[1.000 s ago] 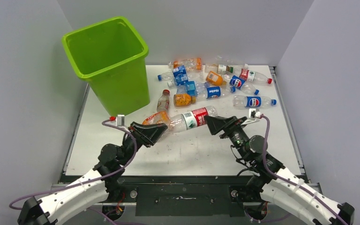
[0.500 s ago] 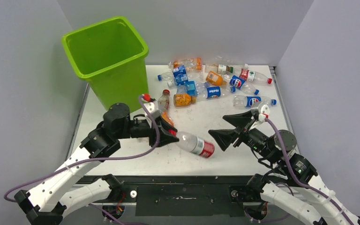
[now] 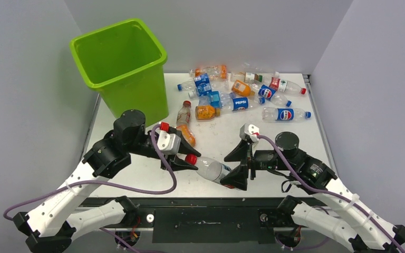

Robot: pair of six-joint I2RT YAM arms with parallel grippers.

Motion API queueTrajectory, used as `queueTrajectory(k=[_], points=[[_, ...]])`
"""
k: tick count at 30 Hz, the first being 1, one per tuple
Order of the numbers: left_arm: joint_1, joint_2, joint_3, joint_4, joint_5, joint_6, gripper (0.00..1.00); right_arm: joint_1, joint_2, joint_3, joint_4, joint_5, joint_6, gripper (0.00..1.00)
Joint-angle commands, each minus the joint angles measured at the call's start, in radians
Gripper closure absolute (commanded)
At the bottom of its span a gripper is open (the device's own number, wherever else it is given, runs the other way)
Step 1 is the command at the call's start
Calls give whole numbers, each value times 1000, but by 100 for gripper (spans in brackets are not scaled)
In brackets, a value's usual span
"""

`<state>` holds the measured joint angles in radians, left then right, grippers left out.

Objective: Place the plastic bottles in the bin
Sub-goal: Place the plastic bottle in the trash bin.

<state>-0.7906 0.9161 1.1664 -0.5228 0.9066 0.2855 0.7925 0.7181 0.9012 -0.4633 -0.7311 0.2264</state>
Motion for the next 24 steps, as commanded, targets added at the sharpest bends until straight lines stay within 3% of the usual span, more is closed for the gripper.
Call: queueTrajectory(k=[1, 8, 12, 19, 21, 22, 24], points=[[-4, 56, 65, 3, 77, 48, 100, 7, -19, -37, 69, -88, 14, 10], [-5, 60, 66, 77, 85, 9, 100, 27, -15, -96, 96, -67, 34, 10], [-5, 36, 46, 195, 86, -66, 100, 73, 15, -108, 97, -3, 34, 2], [-5, -1, -1, 327, 55, -165, 97, 123, -31, -123, 170, 122, 47, 47], [-5, -27, -43, 395, 3, -224, 52, 122, -69, -139, 220, 167, 58, 52], [-5, -47, -73, 452, -38, -266, 34, 123, -88, -148, 244, 189, 65, 54], [-4, -100, -180, 638, -178, -419, 14, 123, -121, -179, 298, 251, 87, 57]])
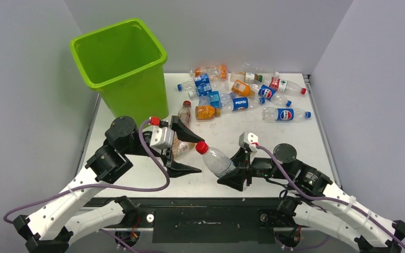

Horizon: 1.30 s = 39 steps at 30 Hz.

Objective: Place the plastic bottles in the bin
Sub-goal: Place the plastic bottle in the trash bin.

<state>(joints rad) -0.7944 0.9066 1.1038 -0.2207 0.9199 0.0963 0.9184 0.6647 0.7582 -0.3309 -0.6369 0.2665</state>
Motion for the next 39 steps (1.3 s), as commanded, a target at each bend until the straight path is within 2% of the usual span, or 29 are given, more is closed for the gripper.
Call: queueTrajectory(k=[1, 3, 5, 10, 13, 19, 21, 24, 27, 32, 37, 38, 39], points=[[0, -118, -167, 436, -290, -329, 1, -3, -83, -55, 196, 186, 60, 58], [3, -159, -247, 590, -447, -506, 4, -4, -106, -97, 264, 221, 91, 58], [4, -170, -307, 707, -537, -656, 4, -4, -130, -147, 360, 238, 131, 58], [3, -121, -401, 963, -630, -951, 4, -3, -124, -208, 507, 222, 182, 57], [3, -93, -427, 1051, -670, -1023, 4, -2, -121, -233, 562, 232, 192, 58], [-11, -1, -338, 980, -617, -998, 0, 3, -66, -238, 607, 215, 200, 58], [-29, 14, -318, 939, -628, -947, 8, 9, -56, -243, 617, 217, 200, 58], [-57, 18, -293, 851, -674, -861, 10, 12, -43, -243, 619, 224, 198, 58], [-62, 21, -297, 848, -687, -838, 12, 15, -31, -229, 599, 233, 190, 58], [-65, 44, -284, 849, -642, -819, 33, 16, -30, -227, 590, 245, 183, 58], [-75, 61, -288, 854, -608, -807, 41, 17, -28, -233, 597, 253, 187, 58], [-76, 63, -294, 863, -605, -807, 46, 17, -28, -237, 599, 253, 189, 58], [-78, 65, -299, 873, -602, -808, 59, 18, -28, -237, 600, 252, 189, 57]])
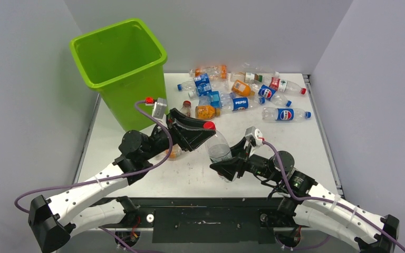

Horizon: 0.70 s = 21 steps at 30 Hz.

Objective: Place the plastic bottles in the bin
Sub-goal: Place the plastic bottle in the trash bin.

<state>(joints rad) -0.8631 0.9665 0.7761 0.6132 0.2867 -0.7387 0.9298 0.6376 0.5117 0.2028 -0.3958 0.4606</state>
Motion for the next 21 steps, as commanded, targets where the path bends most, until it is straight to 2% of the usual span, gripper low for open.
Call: queueTrajectory(k=[1, 2, 3, 4, 5, 6, 7, 8, 12, 16, 18, 21], points=[[-12, 9, 27, 48, 35, 27, 71, 7, 2, 11, 65, 9, -5, 57], [-13, 15, 26, 55, 38, 28, 83, 8, 5, 12, 61, 7, -5, 55], [-17, 23, 27, 58, 41, 28, 95, 8, 9, 15, 50, 6, -3, 47], [-20, 30, 29, 57, 43, 28, 100, 9, 15, 25, 30, 10, -1, 27], [-23, 35, 28, 56, 43, 28, 100, 9, 24, 36, 7, 12, 0, 11], [-25, 37, 21, 57, 41, 28, 100, 10, 31, 56, -20, 13, 3, 1], [-26, 33, 12, 56, 33, 29, 100, 10, 29, 70, -44, 19, 4, 9], [-25, 24, -1, 49, 15, 33, 100, 11, 21, 83, -65, 28, 6, 10], [-20, -54, -6, -81, -112, 135, 100, 12, -17, 187, -189, 71, -13, 10], [19, -117, 157, -317, -319, 317, 100, 11, -39, 303, -320, 97, -38, 10], [77, -119, 249, -401, -377, 374, 100, 11, -40, 348, -365, 121, -49, 10], [226, -100, 375, -455, -412, 437, 100, 12, -74, 356, -377, 198, -59, 10]])
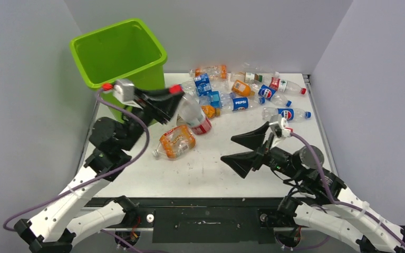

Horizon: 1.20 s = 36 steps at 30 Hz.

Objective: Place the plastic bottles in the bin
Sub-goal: Place the plastic bottle in the trash bin.

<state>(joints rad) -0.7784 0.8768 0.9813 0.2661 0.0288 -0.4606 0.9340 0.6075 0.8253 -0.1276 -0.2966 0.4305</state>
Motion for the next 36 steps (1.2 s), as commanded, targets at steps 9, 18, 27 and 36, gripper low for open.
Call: queueTrajectory(k=[9, 18, 27, 36], points=[[407, 126, 453, 15, -311, 323, 100, 6, -194, -106, -21, 447, 32, 10], [602, 397, 557, 162, -446, 287, 100, 7, -209, -200, -67, 697, 125, 10], [641, 615, 628, 355, -670, 425, 90, 6, -195, -248, -102, 786, 140, 10], [575, 592, 626, 427, -690, 440, 3, 6, -145, -235, -133, 857, 155, 10]])
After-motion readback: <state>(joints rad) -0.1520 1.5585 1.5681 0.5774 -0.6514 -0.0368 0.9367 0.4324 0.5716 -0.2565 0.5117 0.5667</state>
